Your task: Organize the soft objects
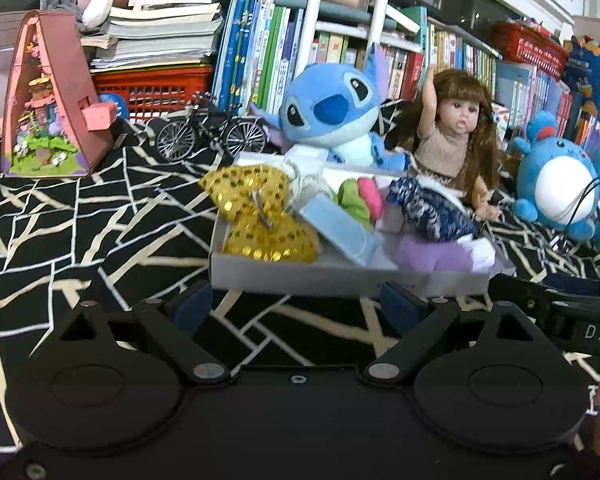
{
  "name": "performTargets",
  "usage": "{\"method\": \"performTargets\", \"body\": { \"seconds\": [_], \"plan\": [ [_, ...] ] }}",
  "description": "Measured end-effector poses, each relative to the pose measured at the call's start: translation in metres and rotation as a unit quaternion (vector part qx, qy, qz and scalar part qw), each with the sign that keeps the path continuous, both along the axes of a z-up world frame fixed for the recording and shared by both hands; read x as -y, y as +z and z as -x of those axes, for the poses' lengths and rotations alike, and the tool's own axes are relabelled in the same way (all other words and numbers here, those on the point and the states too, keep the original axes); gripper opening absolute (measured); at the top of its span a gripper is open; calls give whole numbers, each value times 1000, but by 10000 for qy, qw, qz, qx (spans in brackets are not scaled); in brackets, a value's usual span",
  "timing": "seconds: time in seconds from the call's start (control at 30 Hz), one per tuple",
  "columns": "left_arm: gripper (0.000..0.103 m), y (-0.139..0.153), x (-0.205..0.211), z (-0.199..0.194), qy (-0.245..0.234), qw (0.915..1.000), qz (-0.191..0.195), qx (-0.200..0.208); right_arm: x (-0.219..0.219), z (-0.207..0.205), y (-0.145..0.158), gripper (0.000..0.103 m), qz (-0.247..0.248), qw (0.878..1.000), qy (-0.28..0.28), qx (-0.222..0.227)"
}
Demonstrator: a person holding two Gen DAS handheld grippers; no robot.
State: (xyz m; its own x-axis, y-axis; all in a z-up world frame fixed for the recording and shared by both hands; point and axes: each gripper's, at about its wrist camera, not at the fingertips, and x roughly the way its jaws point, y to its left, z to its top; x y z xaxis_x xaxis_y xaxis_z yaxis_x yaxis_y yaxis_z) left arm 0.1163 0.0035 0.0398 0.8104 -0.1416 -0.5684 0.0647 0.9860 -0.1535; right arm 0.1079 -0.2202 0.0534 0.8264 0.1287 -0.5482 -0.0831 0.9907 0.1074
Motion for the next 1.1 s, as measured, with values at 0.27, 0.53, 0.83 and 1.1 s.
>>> {"method": "performTargets", "body": {
  "seconds": [0.27, 0.53, 0.83, 1.1],
  "plan": [
    [90, -18, 5, 10, 41, 9997, -195, -168, -1, 11, -13, 103, 107, 9998, -102, -96],
    [90, -34, 7, 3, 192, 9984, -320, -424, -5, 8, -34, 103, 285, 9986, -183, -409],
    [92, -43, 13, 1, 211, 9973, -591, -390, -9, 3, -47, 103, 369, 9971, -211, -630],
    [98, -44, 14, -1, 209, 9970, -613, -417, -13, 0, -51, 103, 492, 9959, -186, -730]
  ]
}}
